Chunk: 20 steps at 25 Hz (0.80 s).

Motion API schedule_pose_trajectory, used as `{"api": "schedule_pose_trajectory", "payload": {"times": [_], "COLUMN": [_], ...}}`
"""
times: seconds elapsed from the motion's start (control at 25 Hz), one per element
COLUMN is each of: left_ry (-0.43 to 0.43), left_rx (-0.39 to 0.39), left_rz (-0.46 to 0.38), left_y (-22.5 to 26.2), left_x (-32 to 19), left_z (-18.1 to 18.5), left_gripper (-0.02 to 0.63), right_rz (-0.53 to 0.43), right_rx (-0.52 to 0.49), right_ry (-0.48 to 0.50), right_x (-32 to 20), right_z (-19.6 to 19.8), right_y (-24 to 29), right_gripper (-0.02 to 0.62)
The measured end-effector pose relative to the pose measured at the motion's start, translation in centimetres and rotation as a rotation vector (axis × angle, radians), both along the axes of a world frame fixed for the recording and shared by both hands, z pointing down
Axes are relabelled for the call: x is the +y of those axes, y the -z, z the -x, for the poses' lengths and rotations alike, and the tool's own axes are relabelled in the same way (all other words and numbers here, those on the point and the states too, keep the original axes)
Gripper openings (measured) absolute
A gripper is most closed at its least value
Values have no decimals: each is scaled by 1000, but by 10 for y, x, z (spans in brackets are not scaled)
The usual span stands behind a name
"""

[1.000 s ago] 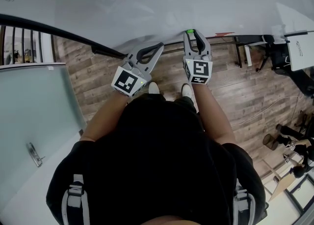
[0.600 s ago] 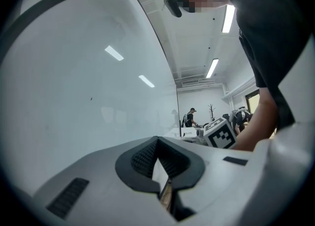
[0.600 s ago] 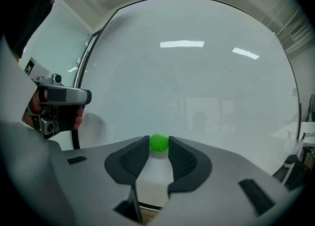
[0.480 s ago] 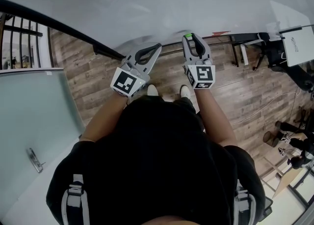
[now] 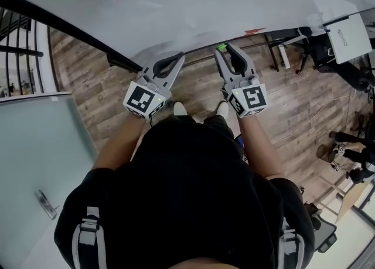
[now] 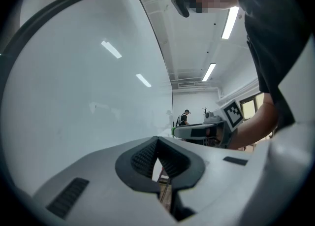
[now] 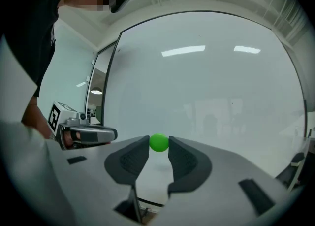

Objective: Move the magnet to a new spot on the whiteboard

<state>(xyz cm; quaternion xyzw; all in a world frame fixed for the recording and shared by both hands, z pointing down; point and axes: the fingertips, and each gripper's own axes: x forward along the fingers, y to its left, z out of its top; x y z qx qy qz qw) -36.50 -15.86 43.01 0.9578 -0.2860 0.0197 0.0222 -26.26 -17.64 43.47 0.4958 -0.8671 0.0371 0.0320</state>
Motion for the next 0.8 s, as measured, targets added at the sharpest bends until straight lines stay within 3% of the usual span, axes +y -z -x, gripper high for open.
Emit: {"api": "schedule_pose_trajectory", "payload": {"times": [0.4, 0.8], "left_ry": [-55, -2], "left_rx": [9, 28], "left_rz": [-4, -24], "left_y": [26, 53], "left_x": [22, 48], "left_z": [-29, -59], "left_gripper": [2, 2], "right_rz": [-13, -42], "right_rx": [-53, -22], "right_ry": [67, 131], "right_x": [34, 67], "right_z": [-23, -47], "right_y": [37, 54], "right_gripper": [118, 118]}}
